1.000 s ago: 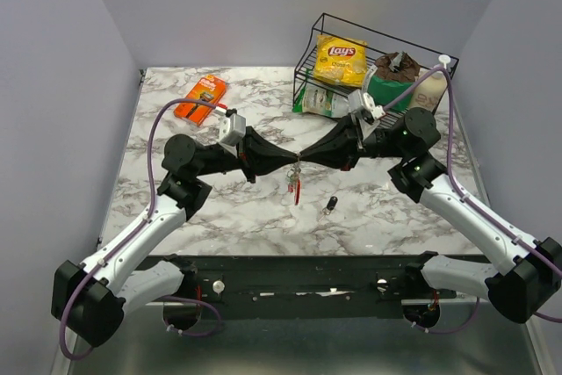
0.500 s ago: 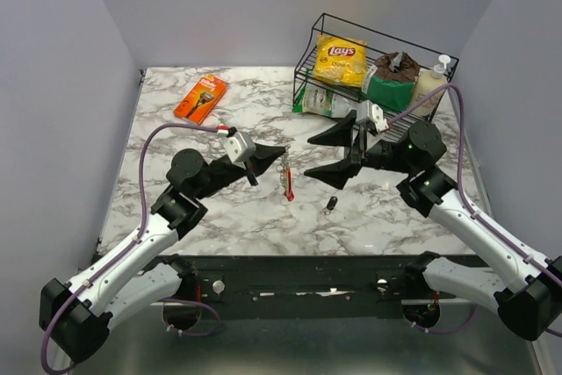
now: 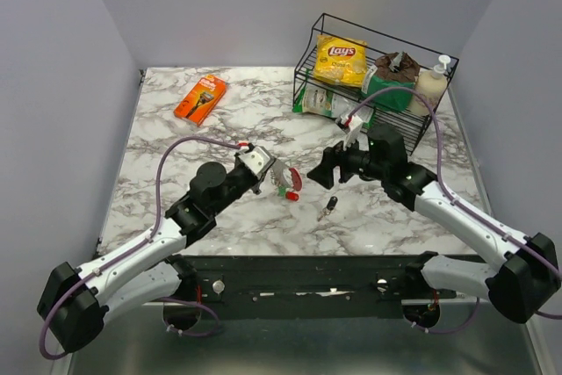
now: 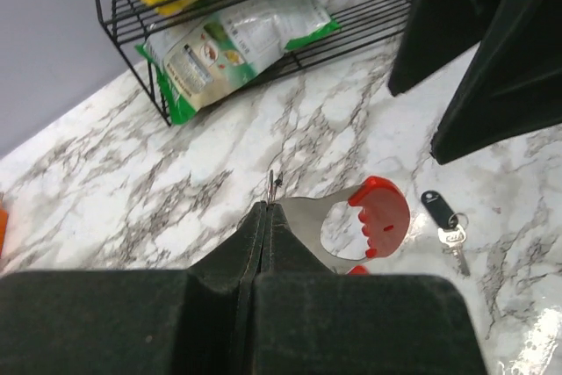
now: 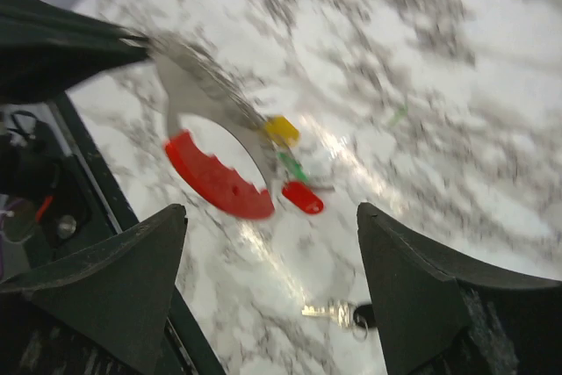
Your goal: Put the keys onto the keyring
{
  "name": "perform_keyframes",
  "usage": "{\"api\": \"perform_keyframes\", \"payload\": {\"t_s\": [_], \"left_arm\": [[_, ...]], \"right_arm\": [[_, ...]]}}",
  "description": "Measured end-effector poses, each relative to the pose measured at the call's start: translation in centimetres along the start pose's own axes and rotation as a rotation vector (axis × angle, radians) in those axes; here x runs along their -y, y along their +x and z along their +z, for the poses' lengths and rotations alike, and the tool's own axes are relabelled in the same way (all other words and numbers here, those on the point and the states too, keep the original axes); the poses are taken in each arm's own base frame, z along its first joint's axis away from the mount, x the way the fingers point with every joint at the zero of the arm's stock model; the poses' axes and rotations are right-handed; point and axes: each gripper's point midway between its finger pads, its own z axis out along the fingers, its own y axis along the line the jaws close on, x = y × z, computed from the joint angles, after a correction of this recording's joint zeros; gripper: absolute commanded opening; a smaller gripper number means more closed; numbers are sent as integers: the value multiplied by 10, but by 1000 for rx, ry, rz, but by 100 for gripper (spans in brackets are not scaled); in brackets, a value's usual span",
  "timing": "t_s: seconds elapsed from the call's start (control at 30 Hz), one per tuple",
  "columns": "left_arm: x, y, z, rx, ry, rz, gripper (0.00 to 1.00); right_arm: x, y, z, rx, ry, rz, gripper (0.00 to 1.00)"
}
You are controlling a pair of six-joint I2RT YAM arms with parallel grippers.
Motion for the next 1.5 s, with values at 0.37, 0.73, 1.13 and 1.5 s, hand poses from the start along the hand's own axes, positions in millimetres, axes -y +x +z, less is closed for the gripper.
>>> {"api": "perform_keyframes", "payload": {"t_s": [0.37,0.73,1.13,1.5], "left_arm": [[-6,65,3,-138,-85,-36,0],[-8,56,9,-91,-91,-71,0],[-5,54,9,-78,-78,-83,0],[-7,53,7,-70,-82,-85,0]], "right_arm": [[50,153,-5,-477,310,330,76],[57,187,-7,-588,363,375,55],[62,199,-1,-598,377,405,34],[63,201,4,-573,377,417,1]]}}
